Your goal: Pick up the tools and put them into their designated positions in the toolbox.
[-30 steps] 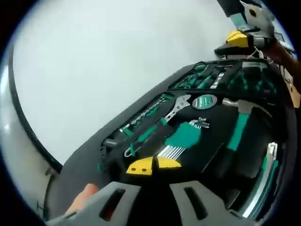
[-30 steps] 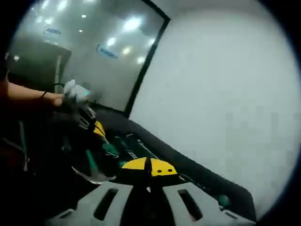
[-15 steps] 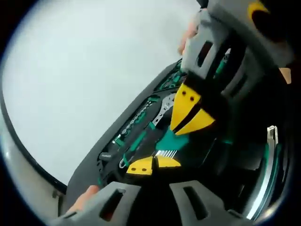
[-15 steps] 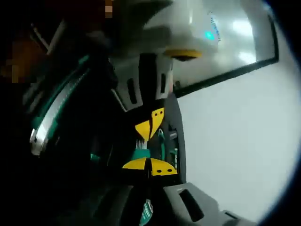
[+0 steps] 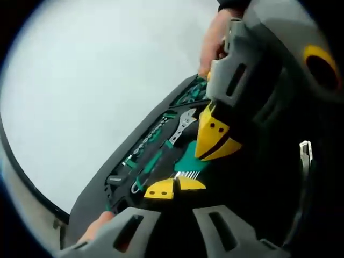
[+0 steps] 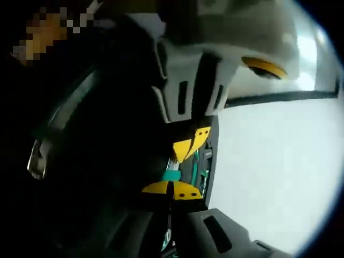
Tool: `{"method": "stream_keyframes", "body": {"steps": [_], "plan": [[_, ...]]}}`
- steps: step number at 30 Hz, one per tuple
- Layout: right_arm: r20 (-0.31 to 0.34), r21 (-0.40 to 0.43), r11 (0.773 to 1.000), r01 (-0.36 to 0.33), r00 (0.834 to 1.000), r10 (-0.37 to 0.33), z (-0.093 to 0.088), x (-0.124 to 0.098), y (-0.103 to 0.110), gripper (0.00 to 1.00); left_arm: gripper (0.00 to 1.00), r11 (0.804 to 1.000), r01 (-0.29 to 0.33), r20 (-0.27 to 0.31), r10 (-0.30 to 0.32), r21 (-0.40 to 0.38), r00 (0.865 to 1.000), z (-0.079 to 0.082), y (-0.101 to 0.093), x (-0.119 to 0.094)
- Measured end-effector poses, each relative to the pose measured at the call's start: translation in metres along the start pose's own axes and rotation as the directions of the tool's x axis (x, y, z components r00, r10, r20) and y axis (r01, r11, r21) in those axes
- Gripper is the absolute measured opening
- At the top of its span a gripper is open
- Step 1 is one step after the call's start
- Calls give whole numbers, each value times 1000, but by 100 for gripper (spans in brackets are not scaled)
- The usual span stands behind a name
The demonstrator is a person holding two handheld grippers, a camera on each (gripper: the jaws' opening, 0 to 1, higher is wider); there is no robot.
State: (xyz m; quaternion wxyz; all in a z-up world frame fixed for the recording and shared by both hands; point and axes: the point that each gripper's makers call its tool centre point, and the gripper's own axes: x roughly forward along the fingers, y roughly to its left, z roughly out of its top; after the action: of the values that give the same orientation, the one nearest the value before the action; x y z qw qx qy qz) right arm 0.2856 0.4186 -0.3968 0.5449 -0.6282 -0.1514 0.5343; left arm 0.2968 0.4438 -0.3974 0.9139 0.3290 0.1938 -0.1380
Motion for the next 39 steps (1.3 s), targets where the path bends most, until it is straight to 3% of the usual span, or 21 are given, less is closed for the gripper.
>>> {"method": "stream_keyframes", "body": {"steps": [4,7,11,13,18,19,20,21,22,23,24,25,26,29,31,33,34,36,37,38,39], "plan": [[9,7,1000,-19,1000,19,0,0,3,0,0,1000,18,-4,-18,-3,1000,-1,-2,-1],[-23,-99,995,-18,1000,15,2,1,4,0,0,1000,13,-14,-13,25,1000,-1,-2,-1],[-47,-76,995,-64,997,61,3,2,5,0,0,998,42,-37,-40,42,998,3,-9,-1],[-54,-128,991,-48,998,41,2,3,5,0,0,997,66,-25,-66,-27,997,1,-9,-1],[-35,-94,988,-123,992,120,5,7,10,0,0,994,99,-10,-100,-53,995,1,-9,1],[-26,-69,991,-119,993,117,6,7,9,0,0,993,96,23,-95,-64,995,5,-9,3],[1,74,993,-93,996,93,7,9,4,0,0,993,104,67,-100,-64,993,11,-11,3],[12,130,987,-95,996,94,6,6,3,0,0,995,93,133,-86,-42,987,15,-13,-3],[55,221,974,-41,998,29,4,-1,-11,0,0,997,53,129,-46,-50,991,10,-8,-7],[98,293,955,47,992,-79,4,-12,-29,0,0,997,-43,83,49,-65,995,-4,9,-15],[158,423,902,87,973,-168,4,-32,-43,0,0,980,-127,102,144,-150,984,-7,23,-20],[180,498,864,70,967,-182,1,-42,-44,0,0,966,-148,163,184,-212,969,-7,30,-28],[198,587,808,47,960,-200,-4,-51,-46,0,0,960,-140,178,186,-241,966,-9,29,-32],[238,606,794,39,944,-229,-8,-63,-41,0,2,932,-189,196,257,-310,946,-16,36,-41],[231,608,793,38,947,-222,-17,-69,-28,0,5,912,-198,217,288,-359,933,-15,38,-43],[175,620,783,49,964,-199,-38,-69,-13,0,8,879,-198,249,328,-433,911,-10,39,-45],[115,620,782,66,978,-173,-55,-72,-1,1,9,856,-207,265,362,-473,894,-9,42,-47],[117,629,774,69,976,-182,-67,-76,-3,1,11,808,-218,268,416,-547,869,-15,49,-50],[117,648,758,75,974,-196,-73,-81,-3,2,11,788,-212,269,429,-578,862,-17,49,-51],[110,662,745,83,972,-206,-80,-87,-2,5,12,781,-214,257,430,-586,865,-20,48,-52],[99,667,739,95,972,-215,-90,-95,-1,7,13,794,-218,254,421,-567,871,-21,48,-55]]}}
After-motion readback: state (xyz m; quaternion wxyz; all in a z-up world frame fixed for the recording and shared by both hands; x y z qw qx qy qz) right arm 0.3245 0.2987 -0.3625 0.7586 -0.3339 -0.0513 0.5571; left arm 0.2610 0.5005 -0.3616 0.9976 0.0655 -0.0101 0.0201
